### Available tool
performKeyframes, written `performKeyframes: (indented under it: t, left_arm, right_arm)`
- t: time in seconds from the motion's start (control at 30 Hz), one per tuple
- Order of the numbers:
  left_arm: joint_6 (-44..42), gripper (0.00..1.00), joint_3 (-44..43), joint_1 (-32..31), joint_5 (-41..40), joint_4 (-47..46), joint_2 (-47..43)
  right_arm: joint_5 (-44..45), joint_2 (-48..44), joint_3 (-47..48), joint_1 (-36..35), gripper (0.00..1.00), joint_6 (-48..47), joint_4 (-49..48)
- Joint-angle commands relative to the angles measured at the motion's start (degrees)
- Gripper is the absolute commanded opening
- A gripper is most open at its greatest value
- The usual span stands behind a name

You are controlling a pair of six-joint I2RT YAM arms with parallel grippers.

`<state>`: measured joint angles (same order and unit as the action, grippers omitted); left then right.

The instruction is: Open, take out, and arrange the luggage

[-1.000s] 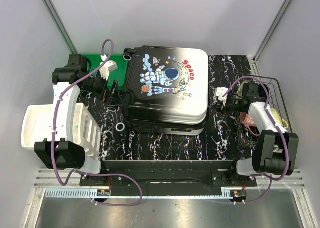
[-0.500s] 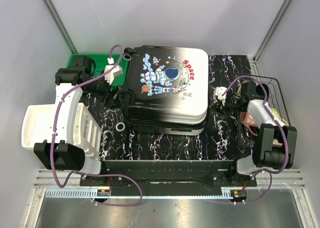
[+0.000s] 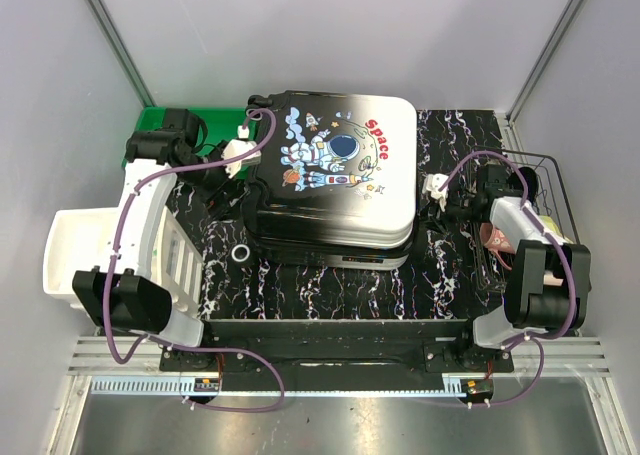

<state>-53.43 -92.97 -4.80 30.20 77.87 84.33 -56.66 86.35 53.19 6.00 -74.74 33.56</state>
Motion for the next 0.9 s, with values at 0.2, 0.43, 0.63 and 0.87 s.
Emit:
performKeyframes:
  t: [0.2, 0.43, 0.63, 0.87]
  left_arm:
    - [-2.29, 0.99, 1.47, -0.12, 0.56, -1.05, -1.36]
    - [-1.24, 0.99, 2.97, -0.04, 0.65, -1.84, -0.84]
    - [-1.32, 0.99, 4.46, 0.66, -1.28, -3.33, -0.05]
    - [-1.94, 0.97, 4.73, 3.12, -1.20, -3.77, 1.79]
  right_arm:
    - [-1.96, 2.07, 2.44, -1.60, 0.33, -1.99, -0.51]
    - [2.86, 2.07, 2.88, -1.78, 0.00, 6.51, -5.51]
    - [8.57, 1.72, 2.80, -1.08, 0.00, 22.93, -20.97]
    - [12.46, 5.31, 4.72, -1.08, 0.00, 36.41, -38.47]
